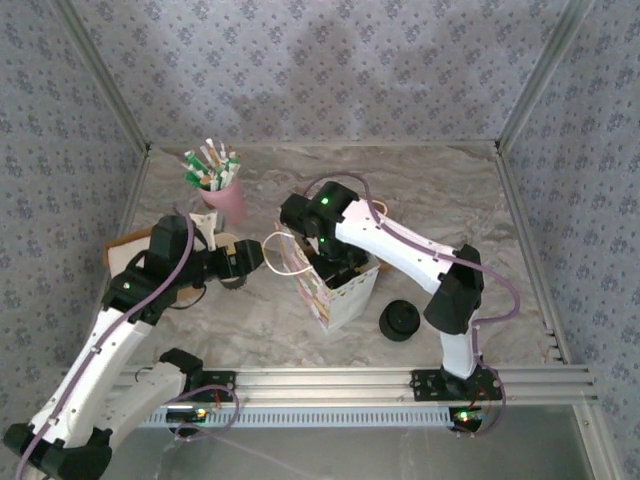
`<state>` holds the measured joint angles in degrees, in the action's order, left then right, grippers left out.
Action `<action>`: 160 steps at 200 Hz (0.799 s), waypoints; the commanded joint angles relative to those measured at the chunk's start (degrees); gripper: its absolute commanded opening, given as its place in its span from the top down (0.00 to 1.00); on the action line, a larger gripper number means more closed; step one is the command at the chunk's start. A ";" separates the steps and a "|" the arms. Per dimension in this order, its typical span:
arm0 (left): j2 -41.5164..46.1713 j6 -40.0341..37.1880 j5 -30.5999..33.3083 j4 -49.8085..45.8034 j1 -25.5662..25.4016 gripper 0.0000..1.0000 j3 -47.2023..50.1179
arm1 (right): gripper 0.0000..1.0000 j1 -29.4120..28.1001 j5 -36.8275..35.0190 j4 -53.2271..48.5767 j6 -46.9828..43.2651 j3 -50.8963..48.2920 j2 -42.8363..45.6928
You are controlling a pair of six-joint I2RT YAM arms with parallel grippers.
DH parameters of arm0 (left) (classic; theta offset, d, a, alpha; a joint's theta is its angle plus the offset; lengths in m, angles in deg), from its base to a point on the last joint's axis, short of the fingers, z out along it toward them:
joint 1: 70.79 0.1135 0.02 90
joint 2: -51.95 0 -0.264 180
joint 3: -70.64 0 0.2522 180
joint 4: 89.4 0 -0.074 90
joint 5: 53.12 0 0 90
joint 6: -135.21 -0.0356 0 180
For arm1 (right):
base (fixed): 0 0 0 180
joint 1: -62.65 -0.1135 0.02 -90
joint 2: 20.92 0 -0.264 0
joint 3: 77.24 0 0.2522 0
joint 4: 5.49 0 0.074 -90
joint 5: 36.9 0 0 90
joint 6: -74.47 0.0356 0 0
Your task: Pack the takeout coffee
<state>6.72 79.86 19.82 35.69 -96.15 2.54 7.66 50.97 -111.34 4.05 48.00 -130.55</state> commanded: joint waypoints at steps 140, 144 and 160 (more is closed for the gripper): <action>-1.92 0.15 3.14 0.34 -2.63 0.06 -1.03 | 0.36 1.16 5.06 0.33 -3.05 -3.86 4.24; -1.90 0.15 3.17 0.36 -2.67 0.06 -1.02 | 0.36 1.21 5.13 0.38 -3.03 -3.90 4.29; -2.07 0.15 3.08 0.42 -2.67 0.06 -1.11 | 0.36 1.28 5.32 0.50 -3.16 -4.08 4.42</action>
<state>4.91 80.25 22.40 35.69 -98.55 2.54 8.56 55.38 -110.16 1.93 44.40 -127.88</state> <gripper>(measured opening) 0.939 0.644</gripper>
